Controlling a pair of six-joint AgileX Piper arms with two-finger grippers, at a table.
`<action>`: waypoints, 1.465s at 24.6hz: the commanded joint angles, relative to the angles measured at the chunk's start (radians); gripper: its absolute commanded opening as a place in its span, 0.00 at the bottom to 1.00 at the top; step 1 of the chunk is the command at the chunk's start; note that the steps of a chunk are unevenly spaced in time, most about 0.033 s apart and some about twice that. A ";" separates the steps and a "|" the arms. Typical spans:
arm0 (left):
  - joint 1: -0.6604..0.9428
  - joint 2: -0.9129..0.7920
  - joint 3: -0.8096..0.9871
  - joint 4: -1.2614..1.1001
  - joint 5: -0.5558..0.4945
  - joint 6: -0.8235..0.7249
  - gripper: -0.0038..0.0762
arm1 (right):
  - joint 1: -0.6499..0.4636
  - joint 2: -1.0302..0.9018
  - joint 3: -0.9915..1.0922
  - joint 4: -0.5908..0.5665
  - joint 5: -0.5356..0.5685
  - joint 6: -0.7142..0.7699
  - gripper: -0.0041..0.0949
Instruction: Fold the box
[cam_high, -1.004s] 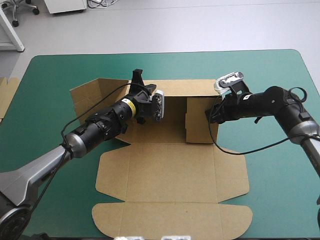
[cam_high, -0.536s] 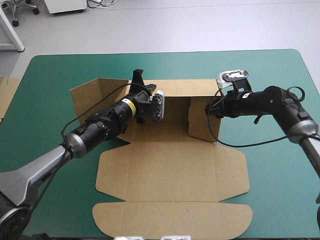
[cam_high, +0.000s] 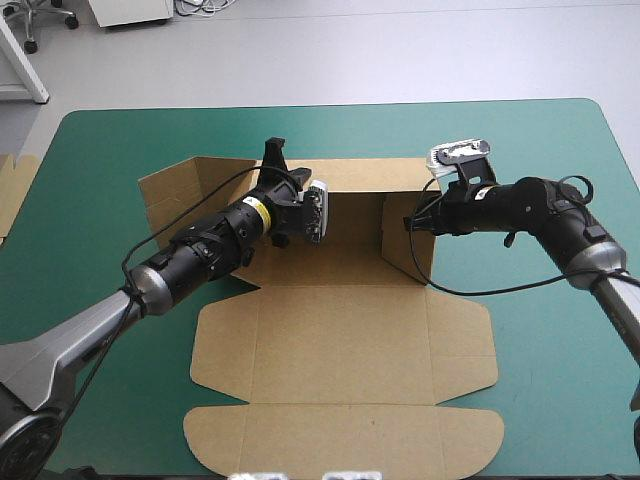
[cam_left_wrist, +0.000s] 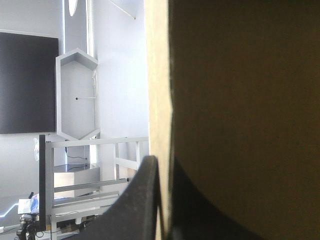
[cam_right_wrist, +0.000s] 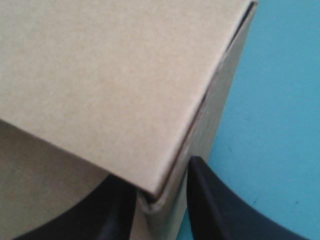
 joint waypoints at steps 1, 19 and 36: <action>-0.008 -0.031 -0.024 -0.010 -0.054 -0.019 0.03 | 0.016 -0.027 -0.033 0.026 -0.054 0.009 0.28; -0.008 -0.079 -0.024 -0.023 -0.140 -0.064 0.35 | 0.064 0.056 -0.142 -0.142 -0.023 0.175 0.03; -0.215 -0.184 -0.024 -0.050 -0.011 -0.250 0.58 | 0.064 0.056 -0.151 -0.230 -0.034 0.270 0.03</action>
